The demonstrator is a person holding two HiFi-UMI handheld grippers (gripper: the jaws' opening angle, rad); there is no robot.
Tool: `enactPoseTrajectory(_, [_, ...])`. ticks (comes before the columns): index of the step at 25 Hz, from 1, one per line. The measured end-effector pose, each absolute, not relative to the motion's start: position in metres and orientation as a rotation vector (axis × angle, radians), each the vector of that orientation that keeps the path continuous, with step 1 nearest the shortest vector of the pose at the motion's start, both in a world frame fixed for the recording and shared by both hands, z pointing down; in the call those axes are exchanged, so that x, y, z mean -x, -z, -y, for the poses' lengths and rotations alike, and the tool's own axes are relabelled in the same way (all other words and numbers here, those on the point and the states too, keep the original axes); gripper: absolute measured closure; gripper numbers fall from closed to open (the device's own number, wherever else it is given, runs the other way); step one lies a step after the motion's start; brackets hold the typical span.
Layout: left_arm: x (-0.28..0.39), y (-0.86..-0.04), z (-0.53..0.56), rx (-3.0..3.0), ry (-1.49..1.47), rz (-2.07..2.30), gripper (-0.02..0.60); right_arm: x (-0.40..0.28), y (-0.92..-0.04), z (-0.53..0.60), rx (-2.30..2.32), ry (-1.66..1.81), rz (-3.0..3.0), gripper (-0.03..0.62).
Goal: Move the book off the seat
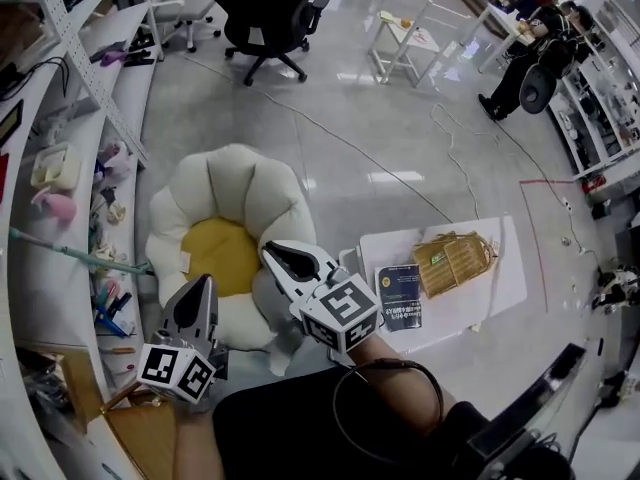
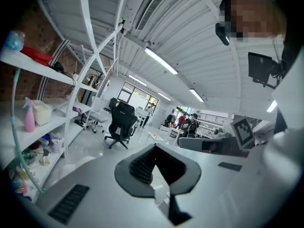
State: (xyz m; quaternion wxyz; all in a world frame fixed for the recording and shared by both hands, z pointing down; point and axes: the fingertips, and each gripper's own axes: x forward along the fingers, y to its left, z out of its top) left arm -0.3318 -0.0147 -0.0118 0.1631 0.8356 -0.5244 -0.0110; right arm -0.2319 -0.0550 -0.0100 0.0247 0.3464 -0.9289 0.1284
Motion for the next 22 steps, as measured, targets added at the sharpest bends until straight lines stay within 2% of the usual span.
enactPoseTrajectory(16, [0.276, 0.138, 0.043, -2.627, -0.012, 1.455, 0.577, 0.185, 0.143, 0.059, -1.182, -0.179, 3.017, 0.559])
enactPoseTrajectory(22, [0.260, 0.160, 0.061, -2.697, -0.013, 1.428, 0.577, 0.181, 0.162, 0.071, -1.173, -0.085, 3.050, 0.559])
